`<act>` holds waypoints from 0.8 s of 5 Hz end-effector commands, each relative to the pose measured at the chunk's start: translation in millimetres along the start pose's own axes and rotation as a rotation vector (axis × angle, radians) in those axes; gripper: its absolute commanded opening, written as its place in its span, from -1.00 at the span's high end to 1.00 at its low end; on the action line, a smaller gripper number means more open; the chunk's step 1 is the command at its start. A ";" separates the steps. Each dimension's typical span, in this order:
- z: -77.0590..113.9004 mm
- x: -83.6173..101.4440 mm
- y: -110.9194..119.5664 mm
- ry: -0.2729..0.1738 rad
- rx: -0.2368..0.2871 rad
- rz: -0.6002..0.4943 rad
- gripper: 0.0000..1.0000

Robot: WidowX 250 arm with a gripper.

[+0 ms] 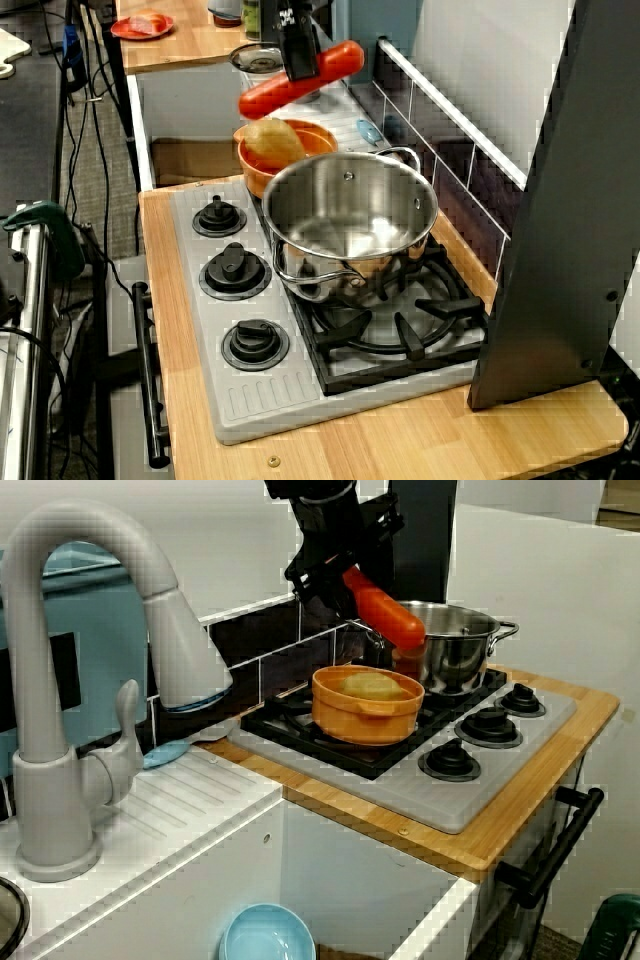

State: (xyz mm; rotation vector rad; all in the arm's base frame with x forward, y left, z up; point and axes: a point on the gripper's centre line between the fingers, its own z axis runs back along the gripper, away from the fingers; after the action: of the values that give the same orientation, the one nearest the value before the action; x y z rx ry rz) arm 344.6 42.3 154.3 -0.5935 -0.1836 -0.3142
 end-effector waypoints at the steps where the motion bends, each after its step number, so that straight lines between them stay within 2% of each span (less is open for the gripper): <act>1: 27.9 8.3 9.0 -0.038 0.066 -0.009 1.00; 3: 26.6 6.6 33.2 0.123 0.211 0.013 1.00; 4: 22.4 8.0 19.5 0.199 0.162 -0.029 1.00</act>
State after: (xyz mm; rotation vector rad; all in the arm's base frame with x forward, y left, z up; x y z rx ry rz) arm 352.2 65.1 147.0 -0.4280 0.0207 -0.3638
